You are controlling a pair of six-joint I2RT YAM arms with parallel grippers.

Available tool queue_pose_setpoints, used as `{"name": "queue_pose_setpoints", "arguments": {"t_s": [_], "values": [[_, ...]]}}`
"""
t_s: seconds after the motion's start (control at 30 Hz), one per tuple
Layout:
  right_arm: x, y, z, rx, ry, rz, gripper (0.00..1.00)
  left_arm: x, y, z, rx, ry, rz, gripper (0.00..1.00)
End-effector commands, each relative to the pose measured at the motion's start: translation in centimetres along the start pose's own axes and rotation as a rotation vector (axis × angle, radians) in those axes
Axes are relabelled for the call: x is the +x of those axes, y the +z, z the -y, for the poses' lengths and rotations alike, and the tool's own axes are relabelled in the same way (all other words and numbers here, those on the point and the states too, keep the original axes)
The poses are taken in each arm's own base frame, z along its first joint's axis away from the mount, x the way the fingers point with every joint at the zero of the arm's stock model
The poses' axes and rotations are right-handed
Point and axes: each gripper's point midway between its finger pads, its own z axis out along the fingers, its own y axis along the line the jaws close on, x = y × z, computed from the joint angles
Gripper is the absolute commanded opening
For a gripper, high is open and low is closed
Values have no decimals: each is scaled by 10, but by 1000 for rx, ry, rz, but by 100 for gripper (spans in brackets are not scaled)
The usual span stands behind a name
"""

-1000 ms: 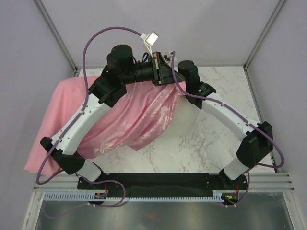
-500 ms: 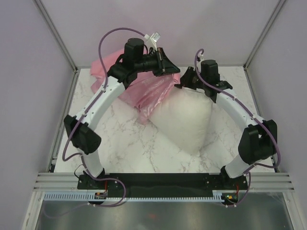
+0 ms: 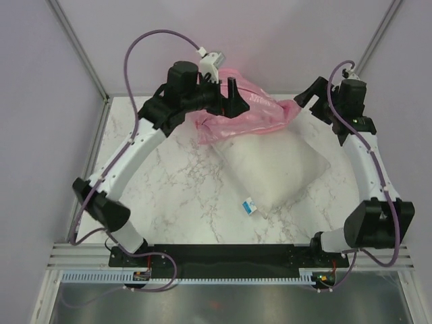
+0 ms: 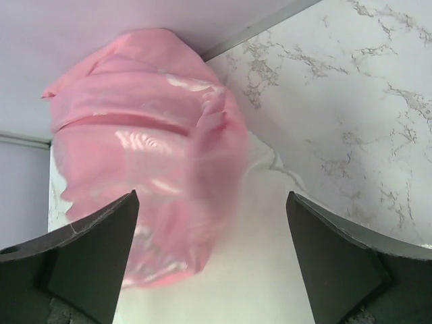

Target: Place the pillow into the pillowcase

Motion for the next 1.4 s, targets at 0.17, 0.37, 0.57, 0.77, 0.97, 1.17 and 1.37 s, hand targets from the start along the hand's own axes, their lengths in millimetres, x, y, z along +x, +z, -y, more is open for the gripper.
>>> {"name": "queue_pose_setpoints", "arguments": {"t_s": [0.17,0.37,0.57,0.77,0.97,1.17,1.37], "values": [[23,-82,-19,-43,-102,56,98,93,-25,-84,-469,352,-151,100],[83,-95,-63,-177,-186,-57,98,150,-5,-132,-586,392,-199,100],[115,-98,-80,-229,-245,-128,98,161,12,-180,-747,433,-211,100],[138,-102,-82,-265,-307,-174,98,150,9,-172,-702,405,-78,99],[154,-100,-86,-291,-360,-219,98,148,-17,-168,-634,434,-15,100],[159,-99,-96,-312,-387,-247,98,141,-11,-190,-542,418,-38,100],[166,-103,-104,-323,-418,-269,98,155,13,-204,-500,441,-153,97]]}}
